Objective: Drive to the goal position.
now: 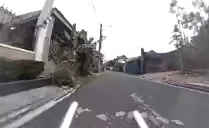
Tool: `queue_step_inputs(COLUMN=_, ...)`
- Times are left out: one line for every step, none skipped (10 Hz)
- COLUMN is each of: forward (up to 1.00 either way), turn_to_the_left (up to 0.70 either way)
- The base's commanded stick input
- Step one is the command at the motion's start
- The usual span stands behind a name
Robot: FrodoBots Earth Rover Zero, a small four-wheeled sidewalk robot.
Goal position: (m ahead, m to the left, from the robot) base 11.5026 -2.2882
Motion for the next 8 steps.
queue_step_inputs(forward=0.85, turn_to_the_left=0.00)
queue_step_inputs(forward=0.85, turn_to_the_left=0.03)
queue_step_inputs(forward=0.85, turn_to_the_left=0.02)
queue_step_inputs(forward=0.85, turn_to_the_left=0.00)
queue_step_inputs(forward=0.85, turn_to_the_left=0.00)
queue_step_inputs(forward=0.85, turn_to_the_left=0.00)
queue_step_inputs(forward=0.85, turn_to_the_left=0.00)
queue_step_inputs(forward=0.85, turn_to_the_left=-0.14)
